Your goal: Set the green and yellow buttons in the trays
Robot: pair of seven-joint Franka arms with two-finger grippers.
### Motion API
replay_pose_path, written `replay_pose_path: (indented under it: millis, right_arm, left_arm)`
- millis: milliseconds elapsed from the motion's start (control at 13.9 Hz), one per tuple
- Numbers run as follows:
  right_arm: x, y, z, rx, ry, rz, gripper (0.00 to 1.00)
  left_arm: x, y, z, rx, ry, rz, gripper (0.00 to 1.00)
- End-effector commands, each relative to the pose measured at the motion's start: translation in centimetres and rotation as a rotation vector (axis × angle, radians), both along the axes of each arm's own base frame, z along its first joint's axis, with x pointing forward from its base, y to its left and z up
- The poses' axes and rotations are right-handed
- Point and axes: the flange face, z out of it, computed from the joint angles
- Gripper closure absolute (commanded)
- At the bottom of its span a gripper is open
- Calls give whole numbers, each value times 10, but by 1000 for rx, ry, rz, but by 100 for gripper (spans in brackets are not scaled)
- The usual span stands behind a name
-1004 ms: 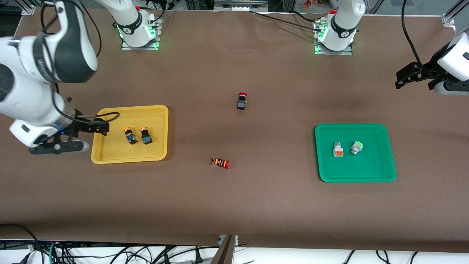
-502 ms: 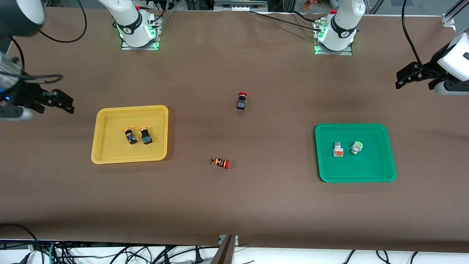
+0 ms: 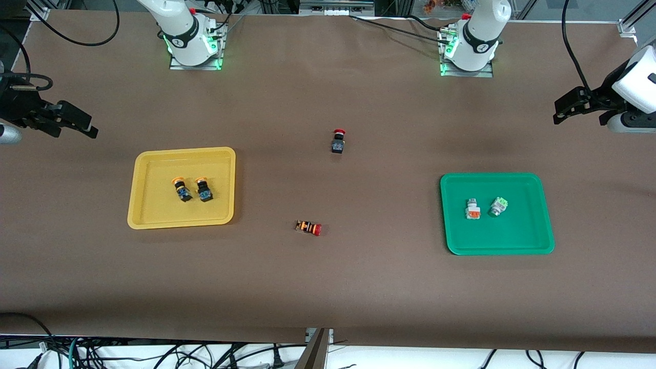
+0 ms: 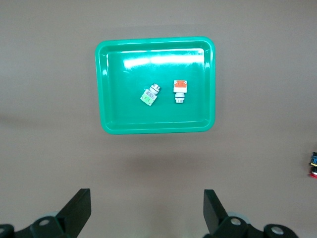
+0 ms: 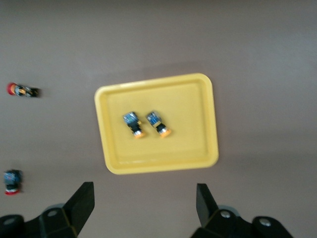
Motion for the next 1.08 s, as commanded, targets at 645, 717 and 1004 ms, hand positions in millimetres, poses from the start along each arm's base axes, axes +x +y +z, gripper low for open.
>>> replay_pose_path:
  millis: [645,717,1004]
  right_arm:
    - [7,8,1,-70,46,22,8]
    - [9,11,-1,-42,47,22,9]
    - [15,15,-6,-38,44,23,6]
  left_arm:
    - [4,1,3,11,11,-12,0]
    - [4,1,3,11,9,-12,0]
    - [4,1,3,11,9,-12,0]
